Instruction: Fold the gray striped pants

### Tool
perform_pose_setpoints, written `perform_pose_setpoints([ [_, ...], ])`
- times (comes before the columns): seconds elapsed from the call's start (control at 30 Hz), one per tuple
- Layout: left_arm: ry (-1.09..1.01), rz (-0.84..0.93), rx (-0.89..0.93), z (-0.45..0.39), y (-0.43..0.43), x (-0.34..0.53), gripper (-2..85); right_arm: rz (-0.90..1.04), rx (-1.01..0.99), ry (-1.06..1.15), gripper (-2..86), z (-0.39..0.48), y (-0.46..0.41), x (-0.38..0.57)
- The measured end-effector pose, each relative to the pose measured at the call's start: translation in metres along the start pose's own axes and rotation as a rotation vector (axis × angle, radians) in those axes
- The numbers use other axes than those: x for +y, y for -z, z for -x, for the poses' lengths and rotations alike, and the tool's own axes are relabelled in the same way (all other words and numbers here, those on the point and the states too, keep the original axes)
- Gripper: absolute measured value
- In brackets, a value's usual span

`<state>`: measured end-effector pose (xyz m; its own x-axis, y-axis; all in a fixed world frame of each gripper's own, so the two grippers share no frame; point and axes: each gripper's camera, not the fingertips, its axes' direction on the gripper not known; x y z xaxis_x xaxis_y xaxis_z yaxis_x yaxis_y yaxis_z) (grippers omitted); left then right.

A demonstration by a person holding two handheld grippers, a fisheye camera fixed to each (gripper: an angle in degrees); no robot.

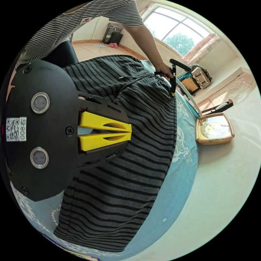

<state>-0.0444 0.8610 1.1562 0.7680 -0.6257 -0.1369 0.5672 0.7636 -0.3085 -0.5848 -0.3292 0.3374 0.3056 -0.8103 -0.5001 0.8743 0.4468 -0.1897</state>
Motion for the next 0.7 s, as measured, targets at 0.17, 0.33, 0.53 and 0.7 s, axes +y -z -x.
perform_pose_setpoints([
  [0.17, -0.064, 0.073, -0.048, -0.006, -0.021, -0.034, 10.8, 0.046, 0.106, 0.038, 6.4, -0.028, -0.006, -0.061],
  [0.33, -0.164, 0.096, -0.078, -0.013, -0.020, -0.051, 11.4, 0.036, 0.171, 0.165, 8.9, -0.018, -0.011, -0.104],
  [0.53, -0.267, 0.092, -0.060, -0.008, -0.001, -0.063, 11.7, 0.203, 0.252, 0.351, 9.8, 0.011, -0.052, -0.132],
  [0.7, -0.340, 0.126, -0.100, -0.008, 0.008, -0.084, 11.0, 0.268, 0.309, 0.403, 9.8, 0.029, -0.072, -0.136],
])
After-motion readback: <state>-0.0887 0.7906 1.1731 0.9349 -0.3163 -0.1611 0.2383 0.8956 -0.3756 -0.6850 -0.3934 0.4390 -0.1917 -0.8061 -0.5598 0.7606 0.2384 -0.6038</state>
